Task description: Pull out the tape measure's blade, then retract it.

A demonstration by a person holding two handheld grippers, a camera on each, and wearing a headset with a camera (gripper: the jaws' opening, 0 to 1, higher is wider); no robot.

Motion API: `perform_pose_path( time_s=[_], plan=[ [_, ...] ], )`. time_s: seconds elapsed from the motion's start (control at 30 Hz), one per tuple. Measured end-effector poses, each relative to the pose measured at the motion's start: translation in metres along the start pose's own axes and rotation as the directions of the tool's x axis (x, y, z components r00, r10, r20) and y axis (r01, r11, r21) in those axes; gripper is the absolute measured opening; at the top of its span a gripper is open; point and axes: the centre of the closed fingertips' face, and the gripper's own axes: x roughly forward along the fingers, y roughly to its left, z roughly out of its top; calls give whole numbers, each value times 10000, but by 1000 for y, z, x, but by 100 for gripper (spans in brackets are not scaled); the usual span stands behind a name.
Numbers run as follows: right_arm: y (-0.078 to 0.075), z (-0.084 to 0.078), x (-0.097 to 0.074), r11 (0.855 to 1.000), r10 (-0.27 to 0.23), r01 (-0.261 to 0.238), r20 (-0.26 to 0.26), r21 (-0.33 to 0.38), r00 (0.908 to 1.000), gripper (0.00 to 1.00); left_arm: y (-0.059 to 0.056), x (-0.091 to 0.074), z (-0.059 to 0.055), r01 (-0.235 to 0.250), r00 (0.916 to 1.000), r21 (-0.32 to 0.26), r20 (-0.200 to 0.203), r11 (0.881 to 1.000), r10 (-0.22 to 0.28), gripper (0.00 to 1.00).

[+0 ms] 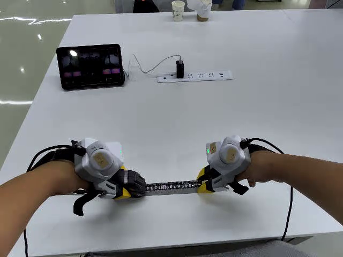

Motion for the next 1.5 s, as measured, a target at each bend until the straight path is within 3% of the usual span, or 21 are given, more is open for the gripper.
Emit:
perform_pose_path(
  time_s=[1.5],
  plan=[
    [-2, -27, -20, 9999, -56, 59, -240, 145, 9997, 10, -1, -1, 0, -33, 10000, -51, 33, 10000, 33, 31]
  ],
)
